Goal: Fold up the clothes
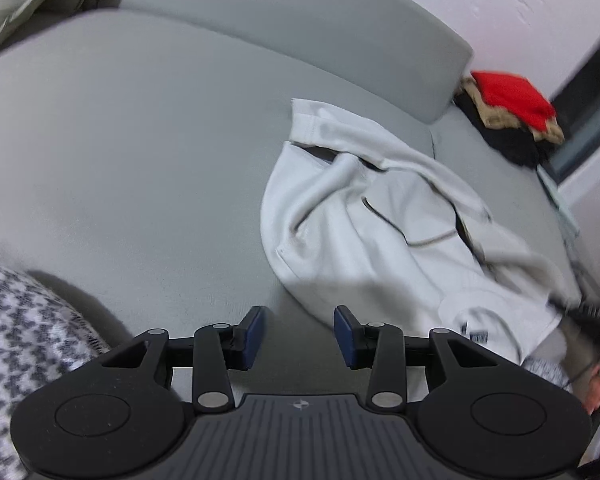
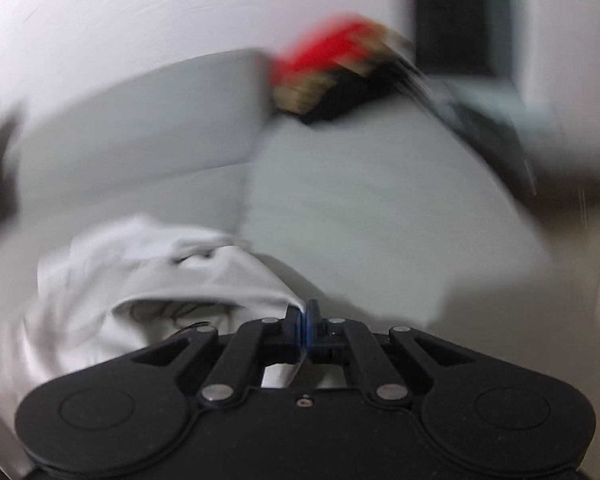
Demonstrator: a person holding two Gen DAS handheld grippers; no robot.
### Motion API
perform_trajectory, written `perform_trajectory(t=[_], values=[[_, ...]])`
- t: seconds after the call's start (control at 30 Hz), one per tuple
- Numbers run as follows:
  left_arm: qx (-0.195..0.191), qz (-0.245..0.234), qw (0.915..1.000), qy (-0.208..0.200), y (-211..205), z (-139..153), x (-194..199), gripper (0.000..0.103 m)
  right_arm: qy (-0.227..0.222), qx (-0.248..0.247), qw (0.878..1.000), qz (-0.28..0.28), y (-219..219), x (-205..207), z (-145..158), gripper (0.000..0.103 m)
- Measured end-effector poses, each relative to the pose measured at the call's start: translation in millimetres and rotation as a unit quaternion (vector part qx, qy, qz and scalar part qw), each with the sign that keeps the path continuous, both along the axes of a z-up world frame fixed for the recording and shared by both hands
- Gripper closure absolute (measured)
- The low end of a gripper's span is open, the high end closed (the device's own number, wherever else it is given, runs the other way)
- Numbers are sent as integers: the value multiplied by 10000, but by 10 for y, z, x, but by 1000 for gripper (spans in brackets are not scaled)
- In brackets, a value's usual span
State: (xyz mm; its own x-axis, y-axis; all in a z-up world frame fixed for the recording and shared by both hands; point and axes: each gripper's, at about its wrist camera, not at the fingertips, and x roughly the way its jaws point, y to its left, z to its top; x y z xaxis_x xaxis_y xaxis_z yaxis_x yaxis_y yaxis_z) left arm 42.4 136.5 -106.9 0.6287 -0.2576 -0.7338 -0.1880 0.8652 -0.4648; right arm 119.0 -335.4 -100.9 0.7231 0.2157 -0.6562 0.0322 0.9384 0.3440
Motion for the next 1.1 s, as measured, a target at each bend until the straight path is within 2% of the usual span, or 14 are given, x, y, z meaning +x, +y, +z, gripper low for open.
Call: perform_trajectory(t=[0.03, 0.1, 0.23, 0.3, 0.4, 0.5, 0.6, 0.73, 0.8, 0.97, 1.07, 1.1], values=[[-215, 96, 9997, 18, 45, -31, 35, 66, 260, 605, 9974, -291, -171, 34, -101, 101], [-746, 205, 9969, 119, 124, -99, 129, 66, 433, 1444, 9866, -621, -364, 40, -233, 101], [-1561, 339, 9863, 405, 197, -247, 282, 65, 370, 1502, 9857, -669, -345, 32, -266, 101], [-1800, 393, 9818, 471, 223, -295, 318, 63, 368, 1567, 9847, -667, -353, 29, -279, 101], [-1975, 431, 9774, 618, 244, -284, 350, 63, 378, 1737, 9819, -651, -393, 53, -315, 101], [-1666, 225, 9832, 706, 195, -132, 277, 62, 407, 1838, 9802, -619, -416, 43, -337, 101], [-1486, 131, 9859, 759, 179, -123, 253, 59, 418, 1861, 9800, -565, -419, 37, -349, 101], [-1909, 77, 9779, 847, 88, -171, 306, 46, 432, 1950, 9781, -577, -413, 60, -375, 101], [-2127, 38, 9731, 890, 36, -191, 331, 44, 449, 1988, 9771, -606, -414, 67, -377, 101], [-2656, -69, 9588, 1002, -105, -254, 371, 43, 431, 2060, 9759, -584, -435, 47, -392, 101], [-2691, -60, 9602, 745, -118, -302, 399, 45, 406, 2138, 9740, -625, -430, 52, -417, 101], [-2690, -52, 9610, 642, -116, -316, 413, 49, 409, 2159, 9735, -639, -427, 55, -420, 101]])
